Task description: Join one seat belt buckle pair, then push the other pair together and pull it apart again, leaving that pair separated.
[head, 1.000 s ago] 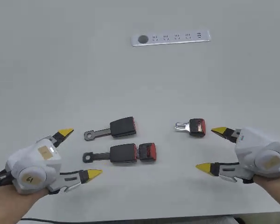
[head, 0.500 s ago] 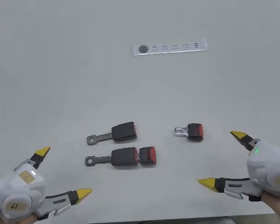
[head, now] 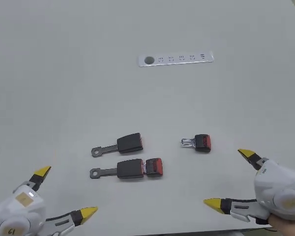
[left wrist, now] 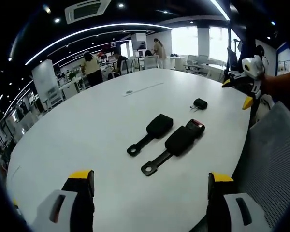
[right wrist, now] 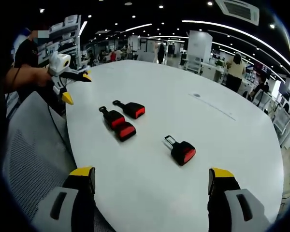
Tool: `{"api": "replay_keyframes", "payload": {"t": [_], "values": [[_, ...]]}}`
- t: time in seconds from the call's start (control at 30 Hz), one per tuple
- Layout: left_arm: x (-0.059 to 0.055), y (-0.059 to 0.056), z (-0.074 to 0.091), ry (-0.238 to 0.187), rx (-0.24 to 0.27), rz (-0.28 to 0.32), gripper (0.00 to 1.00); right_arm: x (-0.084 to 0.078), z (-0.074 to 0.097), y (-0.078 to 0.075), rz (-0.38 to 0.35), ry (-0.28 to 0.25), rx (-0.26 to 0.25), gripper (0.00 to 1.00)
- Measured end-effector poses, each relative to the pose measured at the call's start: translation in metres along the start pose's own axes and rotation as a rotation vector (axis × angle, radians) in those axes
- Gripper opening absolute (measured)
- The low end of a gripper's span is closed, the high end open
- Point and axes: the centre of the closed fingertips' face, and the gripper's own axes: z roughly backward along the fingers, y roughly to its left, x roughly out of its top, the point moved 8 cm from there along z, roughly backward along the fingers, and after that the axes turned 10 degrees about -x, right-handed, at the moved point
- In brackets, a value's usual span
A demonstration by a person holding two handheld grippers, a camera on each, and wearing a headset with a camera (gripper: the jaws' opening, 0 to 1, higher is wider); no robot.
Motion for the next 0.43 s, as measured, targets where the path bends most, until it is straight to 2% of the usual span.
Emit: {"api": "replay_keyframes", "payload": {"t": [0.43], "values": [[0.004,-0.008,0.008,-0.036,0.027,0.024,0.99,0.011,0.005,0.008,-0.020,-0.038,-0.005,0.99]]}}
